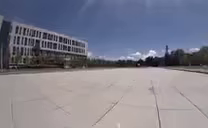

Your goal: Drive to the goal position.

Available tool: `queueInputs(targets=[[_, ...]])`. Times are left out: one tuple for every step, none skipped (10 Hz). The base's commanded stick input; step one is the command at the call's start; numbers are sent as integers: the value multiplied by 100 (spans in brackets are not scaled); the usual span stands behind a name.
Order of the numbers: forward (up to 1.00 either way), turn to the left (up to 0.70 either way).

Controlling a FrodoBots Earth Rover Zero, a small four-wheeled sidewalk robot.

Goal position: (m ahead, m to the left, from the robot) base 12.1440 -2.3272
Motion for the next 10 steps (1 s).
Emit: queueInputs(targets=[[66, 0], [66, 0], [66, 0], [66, 0], [66, 0], [66, 0], [66, 0], [66, 0], [66, 0], [66, 0]])
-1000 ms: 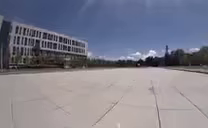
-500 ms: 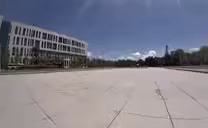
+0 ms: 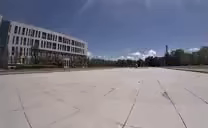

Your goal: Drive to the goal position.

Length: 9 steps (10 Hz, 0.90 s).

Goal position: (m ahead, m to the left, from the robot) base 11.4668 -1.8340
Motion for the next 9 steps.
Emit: queueInputs(targets=[[66, 0], [66, 0], [66, 0], [66, 0], [66, 0], [66, 0], [66, 0], [66, 0], [66, 0]])
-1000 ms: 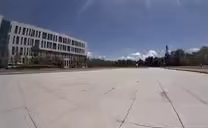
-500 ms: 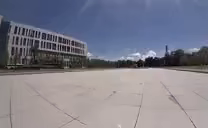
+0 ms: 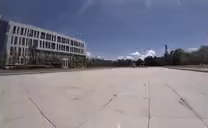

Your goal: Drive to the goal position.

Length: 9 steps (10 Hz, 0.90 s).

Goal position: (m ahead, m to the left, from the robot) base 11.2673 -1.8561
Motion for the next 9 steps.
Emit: queueInputs(targets=[[66, 0], [63, 0], [57, 0], [16, 0], [14, 0], [9, 0], [7, 0], [6, 0], [6, 0]])
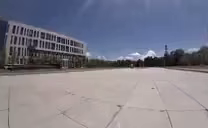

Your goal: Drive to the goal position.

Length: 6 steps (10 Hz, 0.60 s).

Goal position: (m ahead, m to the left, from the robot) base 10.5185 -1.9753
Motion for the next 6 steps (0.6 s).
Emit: queueInputs(targets=[[6, 0], [5, 0], [5, 0], [6, 0], [18, 0], [45, 0]])
